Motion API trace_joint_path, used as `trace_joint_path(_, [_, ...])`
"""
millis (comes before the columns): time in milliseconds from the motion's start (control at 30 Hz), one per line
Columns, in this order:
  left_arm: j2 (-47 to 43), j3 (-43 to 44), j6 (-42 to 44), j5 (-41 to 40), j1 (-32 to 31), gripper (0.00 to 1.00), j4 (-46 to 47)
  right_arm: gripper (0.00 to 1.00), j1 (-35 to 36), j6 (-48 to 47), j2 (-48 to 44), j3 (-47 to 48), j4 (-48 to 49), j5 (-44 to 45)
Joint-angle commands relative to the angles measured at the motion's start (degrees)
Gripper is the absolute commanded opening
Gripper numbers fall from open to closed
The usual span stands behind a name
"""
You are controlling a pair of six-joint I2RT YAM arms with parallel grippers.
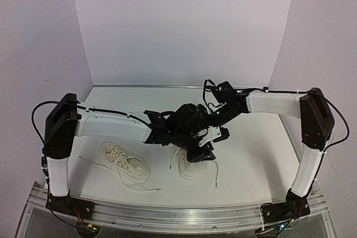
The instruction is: Tie the shoes
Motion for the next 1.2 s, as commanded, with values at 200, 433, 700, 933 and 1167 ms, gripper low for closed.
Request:
trace_joint_path(200, [-23.64, -17.38, -10.19, -8.32, 2.73, 0.62, 5.39, 0.00, 0.52, 0.48, -1.04, 1.92, 0.90, -0.82])
trace_joint_path(433, [-33.46, -30.37, -21.85, -14.74, 7.15, 0.59, 10.96, 0.00, 2.63, 2.24, 0.78, 4.00, 0.82, -0.69])
trace_joint_path(700, [-36.22, -36.50, -27.59, -18.69, 7.86, 0.58, 12.34, 0.09, 5.79, 3.93, 5.07, 7.97, 0.76, -0.55])
trace_joint_path(933, [-34.66, -38.10, -28.34, -15.81, 9.21, 0.58, 16.33, 0.14, 7.75, 4.28, 9.17, 10.10, 0.73, -0.95])
trace_joint_path(1167, [-29.72, -36.41, -28.82, -7.62, 11.13, 0.67, 20.30, 0.25, 8.11, 4.94, 7.99, 12.30, 0.17, -1.72])
